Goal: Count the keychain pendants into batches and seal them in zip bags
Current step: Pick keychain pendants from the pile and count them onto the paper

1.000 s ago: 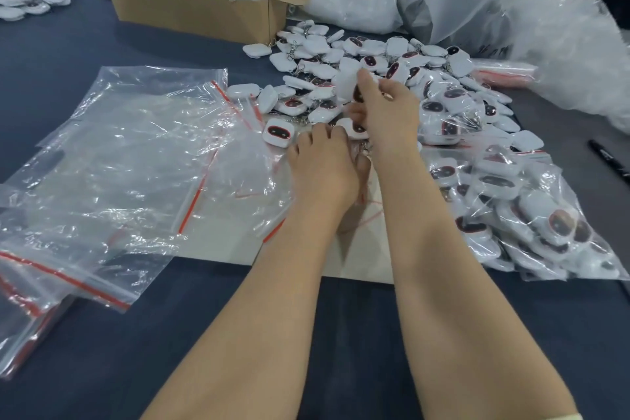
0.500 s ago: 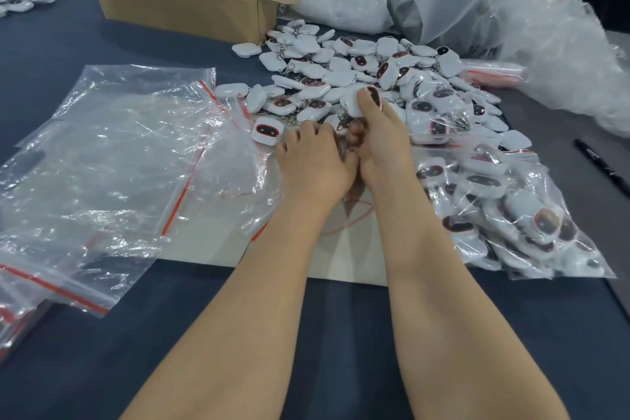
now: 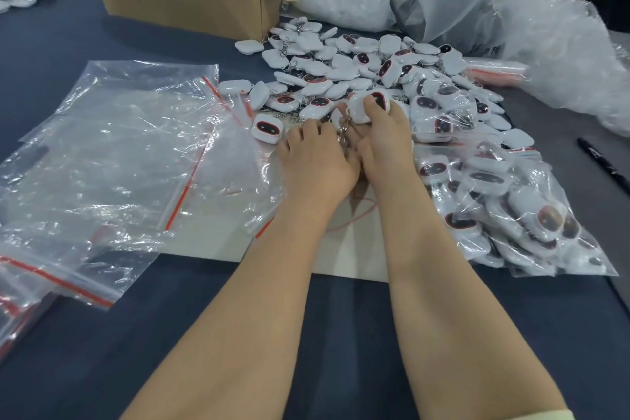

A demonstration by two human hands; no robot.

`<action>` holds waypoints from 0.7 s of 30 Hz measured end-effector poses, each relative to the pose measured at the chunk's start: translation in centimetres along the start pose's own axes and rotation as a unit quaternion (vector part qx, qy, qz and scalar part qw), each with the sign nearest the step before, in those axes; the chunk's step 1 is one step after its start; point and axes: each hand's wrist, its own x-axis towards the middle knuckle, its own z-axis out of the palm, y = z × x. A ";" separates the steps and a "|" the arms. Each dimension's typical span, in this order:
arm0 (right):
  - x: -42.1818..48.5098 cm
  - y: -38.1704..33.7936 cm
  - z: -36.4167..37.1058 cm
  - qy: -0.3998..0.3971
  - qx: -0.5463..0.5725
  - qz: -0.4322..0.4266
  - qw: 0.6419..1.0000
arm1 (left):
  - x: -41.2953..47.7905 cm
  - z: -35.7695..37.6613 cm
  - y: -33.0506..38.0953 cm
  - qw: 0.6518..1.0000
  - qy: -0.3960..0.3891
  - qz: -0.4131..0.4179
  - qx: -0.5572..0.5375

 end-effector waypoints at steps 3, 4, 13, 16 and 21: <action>-0.1 0.1 0.0 0.019 0.001 -0.028 0.999 | 0.1 0.0 -0.1 1.000 0.004 -0.004 0.002; -0.1 0.1 0.0 0.023 -0.013 -0.039 0.999 | 0.2 0.0 -0.1 1.000 0.004 -0.009 -0.001; 0.2 0.2 -0.2 -0.009 -0.075 -0.028 0.997 | 0.6 -0.1 0.0 1.000 -0.010 -0.025 -0.017; 0.3 0.4 -0.2 -0.029 -0.059 -0.027 0.997 | 0.6 -0.1 0.0 1.000 -0.012 -0.024 -0.014; 0.5 0.8 -0.4 -0.039 -0.104 -0.054 0.992 | 0.6 -0.2 0.0 0.999 -0.016 -0.030 -0.015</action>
